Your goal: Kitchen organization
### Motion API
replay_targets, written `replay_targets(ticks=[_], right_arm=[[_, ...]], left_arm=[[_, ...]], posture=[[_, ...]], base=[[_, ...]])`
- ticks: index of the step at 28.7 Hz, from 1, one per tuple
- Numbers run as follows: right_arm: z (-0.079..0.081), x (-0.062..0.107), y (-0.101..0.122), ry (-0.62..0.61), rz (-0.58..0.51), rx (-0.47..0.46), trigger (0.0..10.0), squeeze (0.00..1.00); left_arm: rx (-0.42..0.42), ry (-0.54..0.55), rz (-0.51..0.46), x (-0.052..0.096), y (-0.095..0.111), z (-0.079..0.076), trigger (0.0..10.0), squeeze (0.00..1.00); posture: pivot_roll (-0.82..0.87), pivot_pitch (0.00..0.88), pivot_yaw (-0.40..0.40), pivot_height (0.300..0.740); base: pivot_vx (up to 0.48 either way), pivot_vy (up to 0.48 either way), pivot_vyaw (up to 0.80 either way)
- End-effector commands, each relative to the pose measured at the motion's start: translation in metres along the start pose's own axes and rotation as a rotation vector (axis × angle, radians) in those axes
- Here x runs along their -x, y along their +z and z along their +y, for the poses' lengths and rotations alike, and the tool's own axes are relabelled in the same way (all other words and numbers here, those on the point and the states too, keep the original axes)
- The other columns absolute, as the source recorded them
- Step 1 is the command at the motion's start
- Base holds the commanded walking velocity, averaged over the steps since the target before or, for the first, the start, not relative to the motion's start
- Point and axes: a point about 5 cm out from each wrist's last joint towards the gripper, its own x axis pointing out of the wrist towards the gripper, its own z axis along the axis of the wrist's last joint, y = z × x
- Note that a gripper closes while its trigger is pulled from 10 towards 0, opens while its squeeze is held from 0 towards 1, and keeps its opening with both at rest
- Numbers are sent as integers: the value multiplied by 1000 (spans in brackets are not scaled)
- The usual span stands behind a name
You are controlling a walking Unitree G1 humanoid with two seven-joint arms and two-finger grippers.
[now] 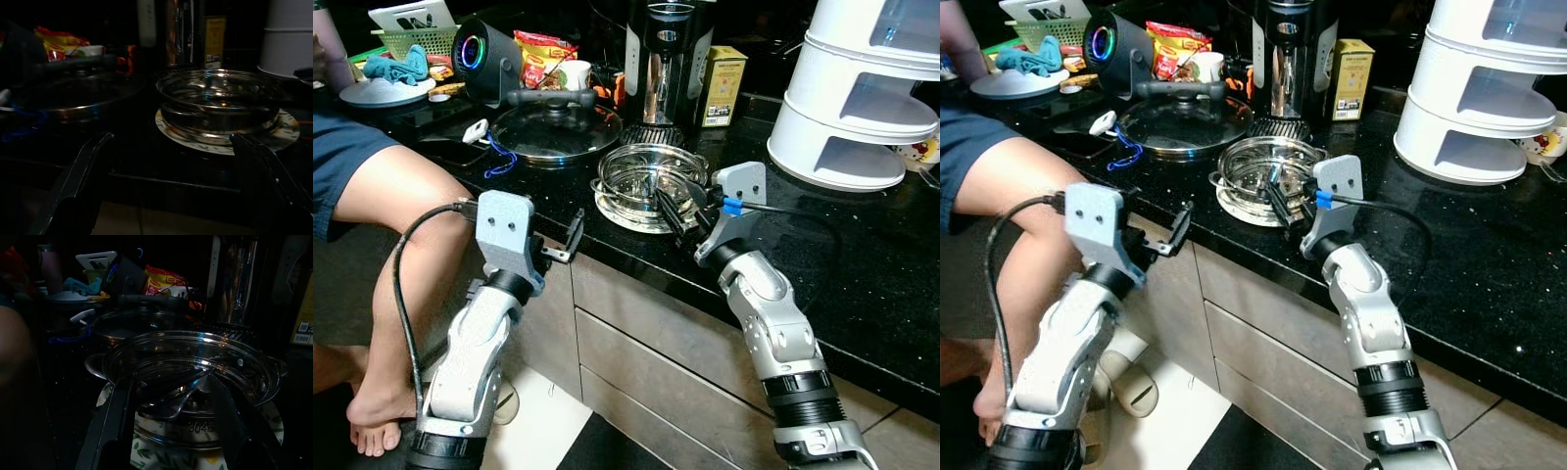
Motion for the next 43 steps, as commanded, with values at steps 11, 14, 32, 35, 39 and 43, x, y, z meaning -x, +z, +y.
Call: replay_targets(ticks=[11, 14, 32, 35, 39, 43], right_arm=[[5, -3, -3, 9, -3, 3, 10000, 0], [5, -3, -3, 7, -3, 2, 10000, 0], [1, -9, -8, -50, 12, 11, 10000, 0], [2, -11, -9, -49, 13, 8, 10000, 0], [4, -13, -8, -52, 9, 6, 10000, 0], [4, -13, -9, -54, 8, 4, 9098, 0]], left_arm=[[104, -154, 44, 8, 2, -2, 10000, 0], [125, -198, 52, 10, 5, -3, 10000, 0], [106, -277, 94, 14, 5, -9, 10000, 0], [105, -286, 99, 15, 5, -10, 10000, 0], [113, -297, 101, 16, 7, -12, 10000, 0], [118, -302, 99, 15, 7, -13, 10000, 0]], posture=[[52, 53, -24, 740], [54, 50, -24, 740], [61, 59, -21, 740], [67, 63, -21, 740], [69, 66, -20, 740], [69, 67, -20, 740]], base=[[0, 0, 0], [0, 0, 0], [0, 0, 0], [0, 0, 0], [0, 0, 0], [0, 0, 0]])
